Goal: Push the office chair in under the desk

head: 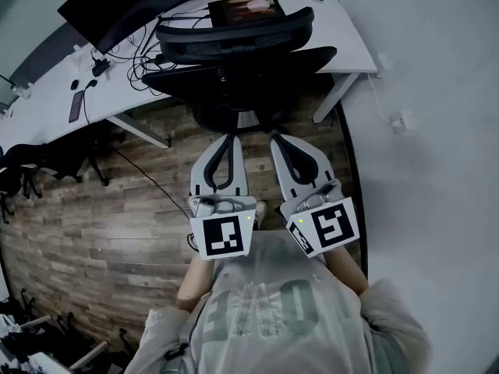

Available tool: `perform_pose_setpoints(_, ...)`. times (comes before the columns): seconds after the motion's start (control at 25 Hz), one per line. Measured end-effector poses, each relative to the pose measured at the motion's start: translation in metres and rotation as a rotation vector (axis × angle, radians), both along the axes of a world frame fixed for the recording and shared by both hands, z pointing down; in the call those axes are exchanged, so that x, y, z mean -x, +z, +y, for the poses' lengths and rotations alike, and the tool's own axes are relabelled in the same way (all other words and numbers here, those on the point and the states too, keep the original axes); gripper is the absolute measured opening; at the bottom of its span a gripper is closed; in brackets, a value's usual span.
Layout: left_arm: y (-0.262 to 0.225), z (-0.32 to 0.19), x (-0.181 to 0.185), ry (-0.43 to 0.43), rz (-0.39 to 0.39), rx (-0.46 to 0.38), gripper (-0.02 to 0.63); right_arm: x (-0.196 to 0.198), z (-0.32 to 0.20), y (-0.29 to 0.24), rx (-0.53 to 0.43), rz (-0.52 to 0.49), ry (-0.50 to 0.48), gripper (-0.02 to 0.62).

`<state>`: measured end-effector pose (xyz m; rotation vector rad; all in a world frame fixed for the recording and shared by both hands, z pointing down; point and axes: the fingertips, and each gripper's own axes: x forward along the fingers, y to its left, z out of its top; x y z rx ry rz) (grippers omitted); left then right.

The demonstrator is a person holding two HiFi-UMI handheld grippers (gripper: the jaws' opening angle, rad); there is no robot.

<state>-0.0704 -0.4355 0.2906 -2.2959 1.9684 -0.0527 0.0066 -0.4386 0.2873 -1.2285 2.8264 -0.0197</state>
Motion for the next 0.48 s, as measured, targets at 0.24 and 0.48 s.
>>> perform_pose_setpoints(0.24,0.008,-0.002,0.007,-0.014,0.01,0.019,0.017,0.0,-0.002,0.011,0.025,-0.002,0.007,0.02)
perform_pose_setpoints(0.48,0.008,-0.004,0.014,-0.022,0.013,0.02,0.017,0.006,-0.007,0.012,0.024,0.004,0.01,0.02)
